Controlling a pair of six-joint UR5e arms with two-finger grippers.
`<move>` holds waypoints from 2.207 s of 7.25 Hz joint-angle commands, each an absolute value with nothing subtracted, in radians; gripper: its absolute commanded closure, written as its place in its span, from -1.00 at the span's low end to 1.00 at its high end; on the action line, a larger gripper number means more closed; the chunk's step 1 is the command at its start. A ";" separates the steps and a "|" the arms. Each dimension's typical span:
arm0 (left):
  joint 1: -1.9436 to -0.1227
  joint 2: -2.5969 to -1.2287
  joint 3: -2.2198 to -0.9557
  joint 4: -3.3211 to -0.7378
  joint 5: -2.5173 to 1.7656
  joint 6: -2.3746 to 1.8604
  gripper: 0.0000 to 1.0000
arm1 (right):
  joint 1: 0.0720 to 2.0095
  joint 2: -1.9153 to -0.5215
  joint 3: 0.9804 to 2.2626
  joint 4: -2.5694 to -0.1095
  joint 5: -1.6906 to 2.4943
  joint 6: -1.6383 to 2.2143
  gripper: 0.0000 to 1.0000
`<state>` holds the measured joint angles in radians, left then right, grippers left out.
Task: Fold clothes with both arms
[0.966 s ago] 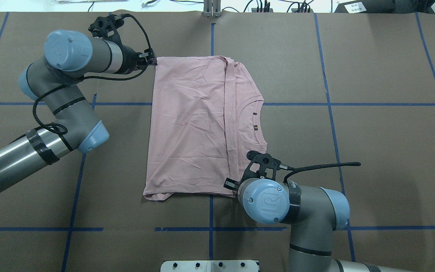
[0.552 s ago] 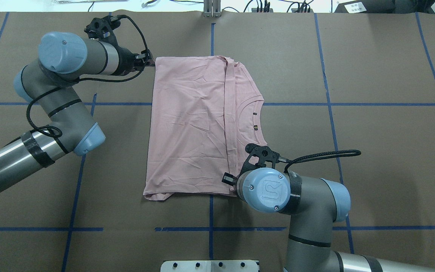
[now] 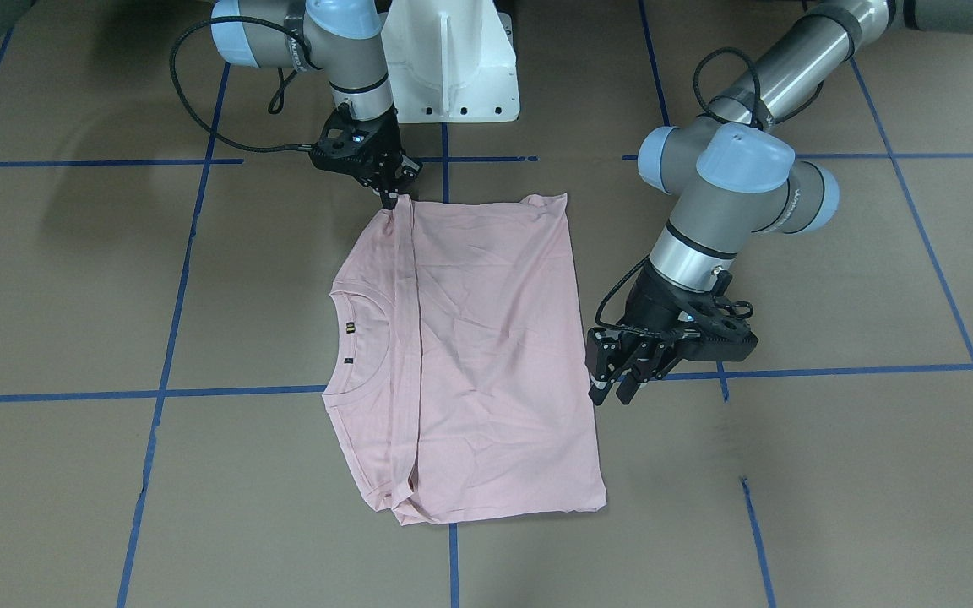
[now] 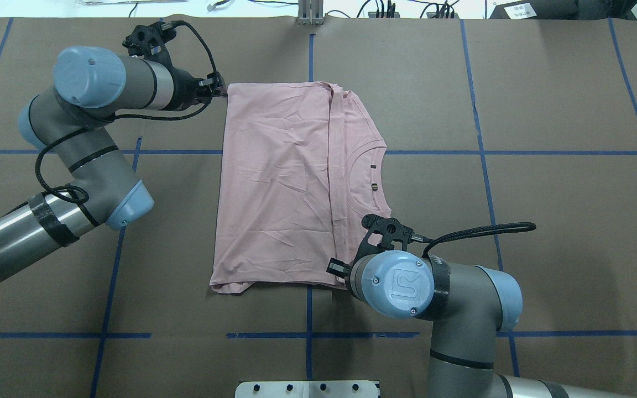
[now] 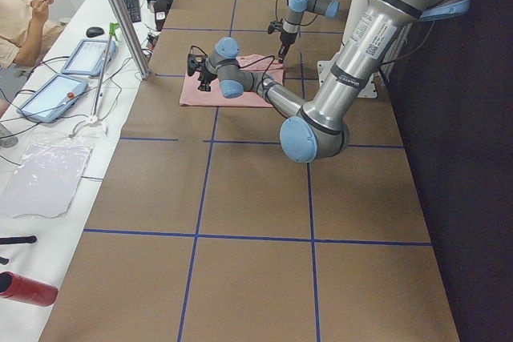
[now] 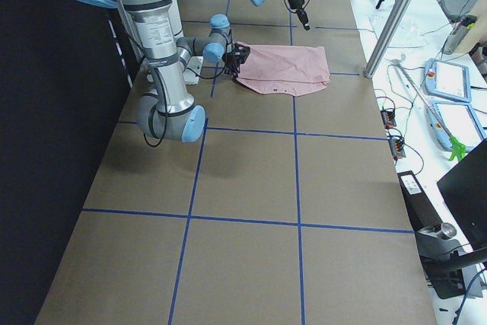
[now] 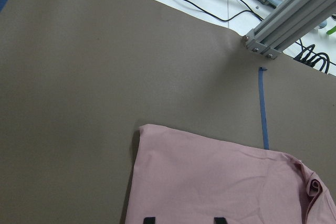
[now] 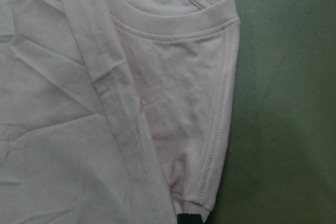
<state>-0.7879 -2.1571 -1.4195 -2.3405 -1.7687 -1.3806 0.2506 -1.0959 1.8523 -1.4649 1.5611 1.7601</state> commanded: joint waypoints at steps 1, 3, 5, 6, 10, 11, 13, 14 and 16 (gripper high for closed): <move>-0.787 -2.157 -1.422 -2.338 -1.769 -1.382 0.05 | 0.245 -1.104 1.873 -1.465 1.559 1.759 1.00; -0.785 -2.157 -1.436 -2.336 -1.769 -1.413 0.05 | 0.233 -1.123 1.905 -1.465 1.557 1.763 1.00; -0.746 -2.097 -1.521 -2.319 -1.789 -1.512 0.03 | 0.227 -1.123 1.902 -1.465 1.555 1.763 1.00; -0.717 -2.041 -1.595 -2.319 -1.787 -1.546 0.00 | 0.227 -1.121 1.902 -1.463 1.554 1.763 1.00; -0.530 -1.814 -1.849 -2.286 -1.740 -1.761 -0.16 | 0.221 -1.123 1.891 -1.463 1.552 1.772 1.00; -0.497 -1.803 -1.905 -2.191 -1.720 -1.778 -0.17 | 0.222 -1.121 1.891 -1.463 1.552 1.772 1.00; -0.447 -1.801 -1.925 -2.125 -1.697 -1.799 -0.24 | 0.224 -1.121 1.891 -1.463 1.551 1.773 1.00; -0.436 -1.802 -1.925 -2.111 -1.672 -1.801 -0.24 | 0.227 -1.121 1.890 -1.462 1.551 1.775 0.98; -0.436 -1.801 -1.925 -2.109 -1.669 -1.799 -0.23 | 0.236 -1.117 1.876 -1.453 1.551 1.775 0.87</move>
